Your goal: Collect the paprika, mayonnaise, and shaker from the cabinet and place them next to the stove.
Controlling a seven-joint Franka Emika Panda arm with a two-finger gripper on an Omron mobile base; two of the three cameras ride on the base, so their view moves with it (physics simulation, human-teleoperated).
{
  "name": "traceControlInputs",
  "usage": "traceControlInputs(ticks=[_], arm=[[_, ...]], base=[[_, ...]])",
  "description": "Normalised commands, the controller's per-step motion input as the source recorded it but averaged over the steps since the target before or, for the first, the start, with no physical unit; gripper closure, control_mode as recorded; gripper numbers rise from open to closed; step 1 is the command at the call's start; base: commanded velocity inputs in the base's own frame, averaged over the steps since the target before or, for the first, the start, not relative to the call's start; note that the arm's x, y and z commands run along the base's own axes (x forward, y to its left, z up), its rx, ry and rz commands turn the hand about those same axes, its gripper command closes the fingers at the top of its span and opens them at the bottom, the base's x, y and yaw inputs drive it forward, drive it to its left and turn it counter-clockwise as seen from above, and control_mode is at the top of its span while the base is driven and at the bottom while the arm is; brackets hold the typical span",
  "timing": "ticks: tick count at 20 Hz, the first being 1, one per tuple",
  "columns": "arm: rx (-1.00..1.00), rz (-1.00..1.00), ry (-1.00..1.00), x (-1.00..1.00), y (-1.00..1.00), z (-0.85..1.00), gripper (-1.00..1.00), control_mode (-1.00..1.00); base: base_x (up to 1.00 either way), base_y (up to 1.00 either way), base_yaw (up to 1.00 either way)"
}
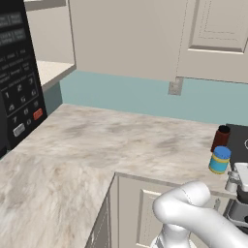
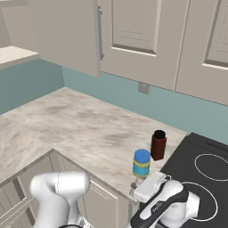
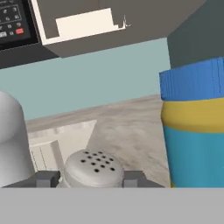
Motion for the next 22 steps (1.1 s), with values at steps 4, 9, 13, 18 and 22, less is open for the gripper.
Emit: traceControlInputs(ticks=[4, 9, 13, 18, 22], arm=[[0.01, -0.13, -0.05, 0.37, 0.0, -0.29, 1.0, -1.0], [0.0, -0.07, -0.17, 0.28, 0.0, -0.41, 1.0, -1.0], [-0.01, -0.02, -0.25, 0.15, 0.0, -0.52, 1.0, -1.0], [-0.03, 0.0, -0.29, 0.13, 0.0, -0.52, 1.0, -1.0], [-0.07, 0.0, -0.2, 0.16, 0.0, -0.44, 1.0, -1.0]], base=[[0.0, 0.0, 0.0], [0.0, 0.0, 0.0], [0.0, 0.0, 0.0], [0.0, 0.0, 0.0], [0.0, 0.0, 0.0]])
